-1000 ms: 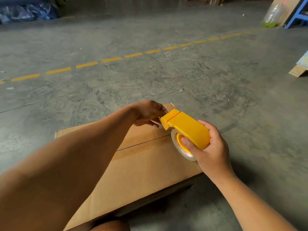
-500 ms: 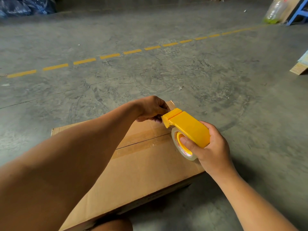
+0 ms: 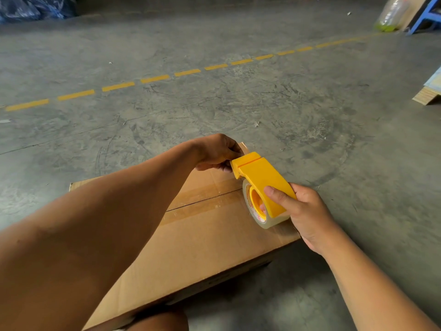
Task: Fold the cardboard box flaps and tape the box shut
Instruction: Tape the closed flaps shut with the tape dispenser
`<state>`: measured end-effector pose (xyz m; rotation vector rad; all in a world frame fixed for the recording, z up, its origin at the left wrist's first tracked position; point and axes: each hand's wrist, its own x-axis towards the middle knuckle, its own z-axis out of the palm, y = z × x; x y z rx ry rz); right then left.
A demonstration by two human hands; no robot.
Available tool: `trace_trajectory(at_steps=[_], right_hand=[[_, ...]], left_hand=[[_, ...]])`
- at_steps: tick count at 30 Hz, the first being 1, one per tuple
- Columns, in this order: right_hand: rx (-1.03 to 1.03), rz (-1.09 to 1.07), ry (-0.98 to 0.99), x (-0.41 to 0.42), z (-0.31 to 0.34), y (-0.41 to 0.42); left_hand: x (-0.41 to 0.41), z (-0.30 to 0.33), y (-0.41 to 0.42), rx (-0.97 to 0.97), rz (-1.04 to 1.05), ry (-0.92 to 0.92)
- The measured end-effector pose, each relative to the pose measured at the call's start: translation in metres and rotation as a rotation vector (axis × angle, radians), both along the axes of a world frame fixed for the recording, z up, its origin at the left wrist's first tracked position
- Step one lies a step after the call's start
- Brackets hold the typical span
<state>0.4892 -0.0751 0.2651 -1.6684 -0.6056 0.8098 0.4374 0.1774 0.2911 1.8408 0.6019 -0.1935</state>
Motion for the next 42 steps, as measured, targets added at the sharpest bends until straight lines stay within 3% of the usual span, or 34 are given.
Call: trace_trajectory(at_steps=[14, 20, 42], right_hand=[[0.286, -0.118, -0.135, -0.024, 0.010, -0.001], [0.310, -0.237, -0.069, -0.034, 0.016, -0.014], [0.146, -0.242, -0.072, -0.019, 0.007, -0.015]], left_hand=[[-0.001, 0.004, 0.009, -0.008, -0.057, -0.072], [0.004, 0.011, 0.016, 0.115, -0.041, -0.105], [0.061, -0.026, 0.043, 0.518, -0.054, -0.071]])
